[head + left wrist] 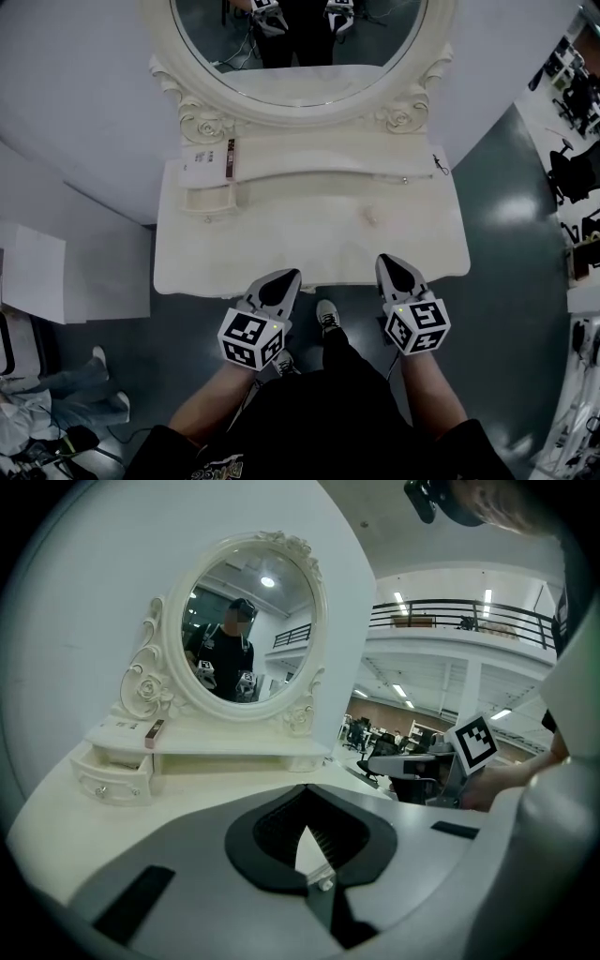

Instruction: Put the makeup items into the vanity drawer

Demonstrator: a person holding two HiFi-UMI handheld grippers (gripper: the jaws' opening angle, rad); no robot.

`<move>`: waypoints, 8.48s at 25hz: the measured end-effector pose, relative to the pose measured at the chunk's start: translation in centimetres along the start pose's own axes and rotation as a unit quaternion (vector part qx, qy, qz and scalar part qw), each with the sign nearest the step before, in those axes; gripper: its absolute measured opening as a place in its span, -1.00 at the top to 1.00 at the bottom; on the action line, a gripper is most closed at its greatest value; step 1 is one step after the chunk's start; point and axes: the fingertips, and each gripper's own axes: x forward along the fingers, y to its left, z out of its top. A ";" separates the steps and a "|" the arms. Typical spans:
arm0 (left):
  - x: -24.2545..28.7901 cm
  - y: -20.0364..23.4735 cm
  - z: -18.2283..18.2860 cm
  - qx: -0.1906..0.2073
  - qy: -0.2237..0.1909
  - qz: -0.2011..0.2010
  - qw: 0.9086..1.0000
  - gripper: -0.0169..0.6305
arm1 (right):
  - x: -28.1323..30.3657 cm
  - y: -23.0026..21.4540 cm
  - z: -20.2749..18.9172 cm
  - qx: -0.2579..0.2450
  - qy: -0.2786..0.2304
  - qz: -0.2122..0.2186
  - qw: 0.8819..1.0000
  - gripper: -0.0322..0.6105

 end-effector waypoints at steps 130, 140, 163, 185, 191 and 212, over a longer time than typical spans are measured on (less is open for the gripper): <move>-8.1 29.3 0.1 -0.125 -0.022 0.192 0.973 0.92 | 35.6 31.5 -1.7 -0.338 0.184 0.304 0.871 0.43; -8.4 29.7 0.3 -0.124 -0.023 0.189 0.974 0.92 | 35.9 31.8 -1.8 -0.363 0.188 0.294 0.864 0.37; -9.3 28.8 1.7 -0.085 -0.022 0.152 0.984 0.92 | 33.0 31.1 1.8 -0.301 0.123 0.231 0.917 0.81; -7.7 21.9 3.3 0.000 -0.017 0.044 0.999 0.92 | 20.9 21.3 4.9 -0.172 0.050 0.061 0.982 0.81; -7.3 18.4 2.9 0.004 -0.011 0.021 1.000 0.92 | 15.7 18.7 5.0 -0.152 0.030 0.023 0.988 0.81; -5.9 1.0 0.8 0.004 -0.027 0.056 0.998 0.92 | -0.4 8.7 3.2 -0.130 0.003 0.046 0.990 0.81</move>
